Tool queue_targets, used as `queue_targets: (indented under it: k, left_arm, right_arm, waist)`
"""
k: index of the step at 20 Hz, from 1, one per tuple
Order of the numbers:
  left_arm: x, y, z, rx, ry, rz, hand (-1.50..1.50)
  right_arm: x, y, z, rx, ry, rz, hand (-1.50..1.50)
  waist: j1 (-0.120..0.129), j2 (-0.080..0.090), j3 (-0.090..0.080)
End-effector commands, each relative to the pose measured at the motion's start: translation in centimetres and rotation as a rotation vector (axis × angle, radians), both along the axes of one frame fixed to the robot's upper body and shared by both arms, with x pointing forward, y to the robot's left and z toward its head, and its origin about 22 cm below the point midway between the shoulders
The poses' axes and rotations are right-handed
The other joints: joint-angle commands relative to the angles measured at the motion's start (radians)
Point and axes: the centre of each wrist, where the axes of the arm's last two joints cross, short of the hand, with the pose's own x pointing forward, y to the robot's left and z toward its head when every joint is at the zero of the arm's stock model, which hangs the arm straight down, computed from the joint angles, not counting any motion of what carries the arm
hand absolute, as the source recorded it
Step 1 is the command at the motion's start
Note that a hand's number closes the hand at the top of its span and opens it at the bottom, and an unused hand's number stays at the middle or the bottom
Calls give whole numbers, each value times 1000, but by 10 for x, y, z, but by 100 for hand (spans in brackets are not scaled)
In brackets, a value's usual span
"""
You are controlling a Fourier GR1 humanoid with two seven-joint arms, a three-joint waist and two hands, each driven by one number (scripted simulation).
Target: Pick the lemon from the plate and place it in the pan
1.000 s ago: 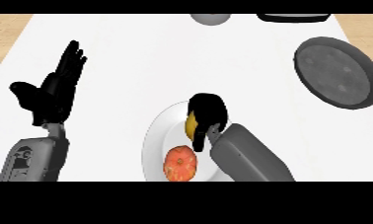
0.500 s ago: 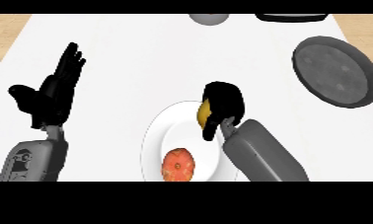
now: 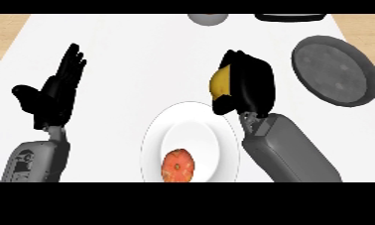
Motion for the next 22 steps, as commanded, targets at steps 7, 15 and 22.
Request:
queue_targets:
  k: [7,15,22]
  left_arm:
    - [8,5,-4,-9,2,-13,0]
    - [10,1,6,1,-11,-13,0]
    - [9,4,11,-7,-23,-46,0]
  right_arm:
    - [13,-88,45,182,-252,-184,150]
    - [36,-206,8,249,-276,-305,150]
    - [57,-296,-14,77,-282,-400,150]
  waist:
    - [6,7,0]
    - [15,10,1]
    - [37,18,2]
